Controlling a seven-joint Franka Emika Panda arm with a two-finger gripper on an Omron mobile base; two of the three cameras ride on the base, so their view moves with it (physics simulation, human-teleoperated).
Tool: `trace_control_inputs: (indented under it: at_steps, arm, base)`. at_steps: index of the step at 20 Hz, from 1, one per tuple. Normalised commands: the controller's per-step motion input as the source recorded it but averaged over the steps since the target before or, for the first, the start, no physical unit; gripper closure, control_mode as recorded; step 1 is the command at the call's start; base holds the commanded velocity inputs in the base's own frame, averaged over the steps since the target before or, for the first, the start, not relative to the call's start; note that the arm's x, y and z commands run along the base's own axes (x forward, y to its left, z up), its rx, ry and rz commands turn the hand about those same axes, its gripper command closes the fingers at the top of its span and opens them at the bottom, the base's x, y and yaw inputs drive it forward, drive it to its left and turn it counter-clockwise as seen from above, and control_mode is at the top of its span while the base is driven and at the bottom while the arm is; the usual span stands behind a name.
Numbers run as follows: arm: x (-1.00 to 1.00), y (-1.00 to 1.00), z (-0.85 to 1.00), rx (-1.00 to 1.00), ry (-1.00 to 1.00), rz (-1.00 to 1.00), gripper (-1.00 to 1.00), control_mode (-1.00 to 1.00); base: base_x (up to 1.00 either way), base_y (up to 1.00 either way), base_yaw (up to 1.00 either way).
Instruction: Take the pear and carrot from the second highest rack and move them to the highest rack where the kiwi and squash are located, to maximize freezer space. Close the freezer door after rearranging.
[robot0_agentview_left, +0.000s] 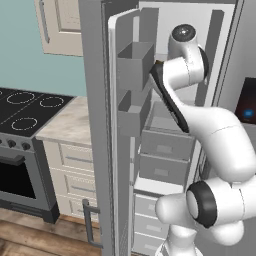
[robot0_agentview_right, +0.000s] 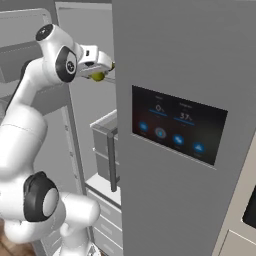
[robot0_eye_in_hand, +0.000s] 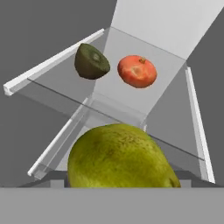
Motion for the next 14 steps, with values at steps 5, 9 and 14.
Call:
trace_control_inputs:
  at_steps: [5,9,14]
  arm:
    - [0.68,-0.20,-0.04,0.00,0.01,0.00,1.00,-1.00]
    - [0.75,-0.17,-0.01,0.01,0.07,0.00,1.00,-1.00]
    - [0.76,-0.17,-0.03,0.04,0.10,0.00,1.00,-1.00]
  base:
    - [0.00,0.00,0.00]
    - [0.00,0.00,0.00]
    - [0.00,0.00,0.00]
